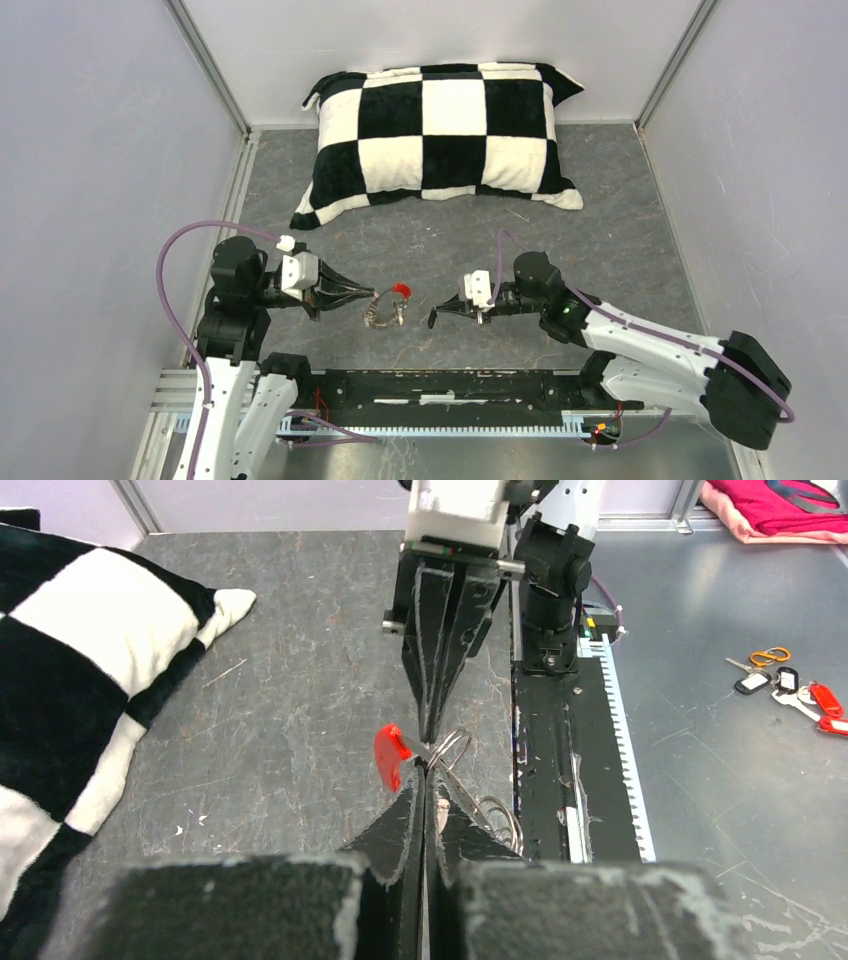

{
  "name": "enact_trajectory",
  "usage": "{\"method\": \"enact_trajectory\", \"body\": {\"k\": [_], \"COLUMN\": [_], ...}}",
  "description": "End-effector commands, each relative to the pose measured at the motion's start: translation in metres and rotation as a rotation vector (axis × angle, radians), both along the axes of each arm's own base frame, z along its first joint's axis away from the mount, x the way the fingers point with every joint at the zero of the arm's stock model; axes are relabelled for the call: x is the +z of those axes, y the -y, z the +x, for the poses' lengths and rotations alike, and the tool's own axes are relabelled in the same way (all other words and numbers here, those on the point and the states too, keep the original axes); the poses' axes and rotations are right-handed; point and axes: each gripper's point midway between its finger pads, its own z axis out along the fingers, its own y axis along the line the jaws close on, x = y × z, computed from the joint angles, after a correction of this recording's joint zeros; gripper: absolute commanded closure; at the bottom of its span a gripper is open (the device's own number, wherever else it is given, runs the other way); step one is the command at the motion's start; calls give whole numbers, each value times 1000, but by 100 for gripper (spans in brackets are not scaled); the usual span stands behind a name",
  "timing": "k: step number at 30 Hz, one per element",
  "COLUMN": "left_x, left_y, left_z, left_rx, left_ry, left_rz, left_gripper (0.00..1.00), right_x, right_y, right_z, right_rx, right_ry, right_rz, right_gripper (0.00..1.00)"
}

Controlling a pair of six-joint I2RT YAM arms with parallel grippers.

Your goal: Put the keys on the keyring

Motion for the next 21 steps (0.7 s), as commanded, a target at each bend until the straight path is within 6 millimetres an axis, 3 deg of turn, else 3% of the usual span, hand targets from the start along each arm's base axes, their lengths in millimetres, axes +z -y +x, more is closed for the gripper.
{"method": "enact_trajectory", "body": {"k": [1, 11, 21], "left_x": [-1, -12, -7], "left_y": [0, 0, 1], "left_z": [1, -8, -7], "left_rx": [9, -14, -29], "left_ry": [-34, -39, -79], "left_rz": [-5, 0, -6], "left_gripper": [98, 98, 98], "right_x": [29, 112, 147], "right_y": [5, -9, -34], "right_z": [-2, -7, -9], "right_rx": [-15, 39, 125], "right_ry": [63, 257, 389], "right_rz": [-5, 102, 116], "right_gripper": [100, 100, 100]}}
